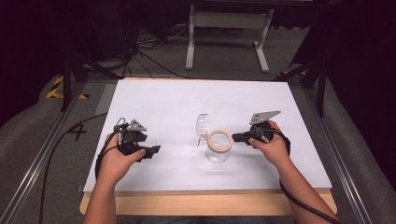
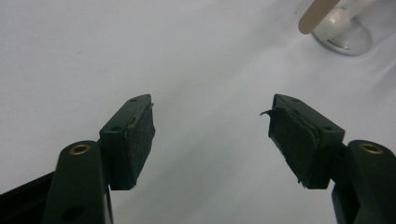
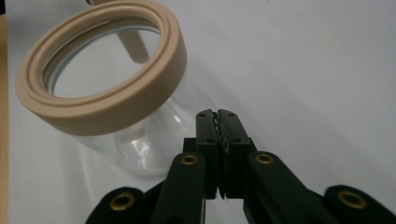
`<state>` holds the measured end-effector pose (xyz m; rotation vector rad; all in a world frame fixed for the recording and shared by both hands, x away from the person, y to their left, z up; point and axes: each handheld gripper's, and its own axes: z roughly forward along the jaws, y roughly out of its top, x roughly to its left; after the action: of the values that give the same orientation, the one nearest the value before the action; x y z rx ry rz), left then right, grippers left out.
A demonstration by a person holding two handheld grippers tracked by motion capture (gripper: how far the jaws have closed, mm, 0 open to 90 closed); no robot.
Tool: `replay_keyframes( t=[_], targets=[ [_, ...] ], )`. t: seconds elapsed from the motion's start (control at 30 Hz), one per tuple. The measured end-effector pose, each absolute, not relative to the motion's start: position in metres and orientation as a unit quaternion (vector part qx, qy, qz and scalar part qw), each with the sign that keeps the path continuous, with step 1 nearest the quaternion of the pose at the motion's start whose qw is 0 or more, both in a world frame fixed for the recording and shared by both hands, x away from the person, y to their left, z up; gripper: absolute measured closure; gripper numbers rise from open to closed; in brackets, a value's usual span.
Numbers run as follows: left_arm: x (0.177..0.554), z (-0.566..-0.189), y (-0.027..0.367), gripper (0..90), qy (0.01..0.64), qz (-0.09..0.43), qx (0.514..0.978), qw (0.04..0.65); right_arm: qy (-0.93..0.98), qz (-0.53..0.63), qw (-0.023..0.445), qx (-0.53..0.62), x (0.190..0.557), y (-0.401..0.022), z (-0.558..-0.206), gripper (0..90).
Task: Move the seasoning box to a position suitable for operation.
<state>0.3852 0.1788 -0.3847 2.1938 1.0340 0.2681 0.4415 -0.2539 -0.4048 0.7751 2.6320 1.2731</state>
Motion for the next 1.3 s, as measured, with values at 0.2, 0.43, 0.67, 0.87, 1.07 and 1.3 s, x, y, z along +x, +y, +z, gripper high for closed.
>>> replay_keyframes(
  t=[0.2,0.43,0.67,0.87,1.07,1.3],
  targets=[
    [0.384,-0.383,0.178,32.0,0.397,0.103,0.843,0.348,0.87,0.422,0.055,0.249,0.44,-0.247,-0.406,88.8],
    [0.384,-0.383,0.175,32.3,0.389,0.102,0.848,0.345,0.869,0.425,0.049,0.251,0.443,-0.247,-0.41,89.3],
    [0.383,-0.384,0.173,32.1,0.387,0.099,0.85,0.344,0.865,0.433,0.041,0.249,0.445,-0.244,-0.413,89.5],
    [0.384,-0.386,0.172,31.8,0.388,0.096,0.85,0.343,0.867,0.43,0.033,0.249,0.447,-0.244,-0.418,89.7],
    [0.384,-0.386,0.171,31.7,0.386,0.095,0.851,0.343,0.87,0.425,0.031,0.247,0.446,-0.244,-0.418,89.8],
    [0.387,-0.385,0.169,31.7,0.383,0.091,0.853,0.343,0.876,0.416,0.027,0.242,0.442,-0.244,-0.416,89.9]
  ],
)
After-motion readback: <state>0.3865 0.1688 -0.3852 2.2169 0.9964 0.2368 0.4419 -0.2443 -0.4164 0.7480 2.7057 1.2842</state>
